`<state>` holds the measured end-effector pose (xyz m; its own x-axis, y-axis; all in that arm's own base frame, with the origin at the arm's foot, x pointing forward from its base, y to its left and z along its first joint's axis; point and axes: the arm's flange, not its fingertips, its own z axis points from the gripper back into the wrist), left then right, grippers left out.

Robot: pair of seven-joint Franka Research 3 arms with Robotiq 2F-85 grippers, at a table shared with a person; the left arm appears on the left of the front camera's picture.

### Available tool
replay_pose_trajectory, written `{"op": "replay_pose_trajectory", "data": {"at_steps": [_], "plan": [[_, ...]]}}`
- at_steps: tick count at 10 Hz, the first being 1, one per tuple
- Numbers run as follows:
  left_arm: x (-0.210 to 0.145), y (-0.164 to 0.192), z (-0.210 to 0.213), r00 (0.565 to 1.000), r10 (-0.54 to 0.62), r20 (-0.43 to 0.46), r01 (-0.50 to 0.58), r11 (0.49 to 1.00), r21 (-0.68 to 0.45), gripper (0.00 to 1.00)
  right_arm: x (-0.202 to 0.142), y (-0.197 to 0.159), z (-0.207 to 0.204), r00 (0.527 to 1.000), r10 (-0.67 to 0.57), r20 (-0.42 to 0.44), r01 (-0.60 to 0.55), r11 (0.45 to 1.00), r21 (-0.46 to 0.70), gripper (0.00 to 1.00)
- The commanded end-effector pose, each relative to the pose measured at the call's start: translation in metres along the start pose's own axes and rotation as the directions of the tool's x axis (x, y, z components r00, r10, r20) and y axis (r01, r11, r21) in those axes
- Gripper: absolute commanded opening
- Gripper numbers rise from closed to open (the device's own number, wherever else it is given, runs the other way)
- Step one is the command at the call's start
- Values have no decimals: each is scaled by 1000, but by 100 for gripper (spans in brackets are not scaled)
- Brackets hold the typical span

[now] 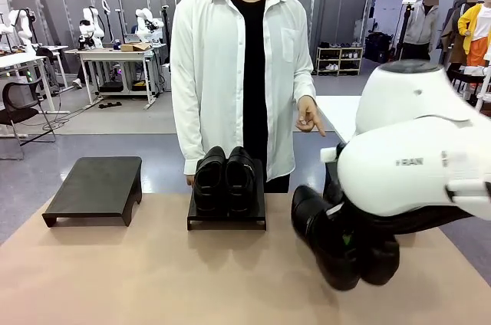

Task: Place the shoes on the stand as instructed by the person.
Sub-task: Pick up another pair of Shoes and place it on the Shoes Stand indicated by the person.

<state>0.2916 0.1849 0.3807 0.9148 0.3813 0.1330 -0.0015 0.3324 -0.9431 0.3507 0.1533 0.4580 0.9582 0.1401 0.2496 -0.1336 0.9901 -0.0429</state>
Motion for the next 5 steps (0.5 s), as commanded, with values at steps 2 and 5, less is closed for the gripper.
{"op": "replay_pose_trajectory", "data": {"at_steps": [2,5], "plan": [[-1,-2,2,1000,-13,-5,13,1000,-9,100,25,-61,38,991,-10,136,18,999,-52,7],[-1,-2,2,1000,-13,-5,13,1000,-9,100,78,-108,46,978,-38,205,48,998,-40,7]]}}
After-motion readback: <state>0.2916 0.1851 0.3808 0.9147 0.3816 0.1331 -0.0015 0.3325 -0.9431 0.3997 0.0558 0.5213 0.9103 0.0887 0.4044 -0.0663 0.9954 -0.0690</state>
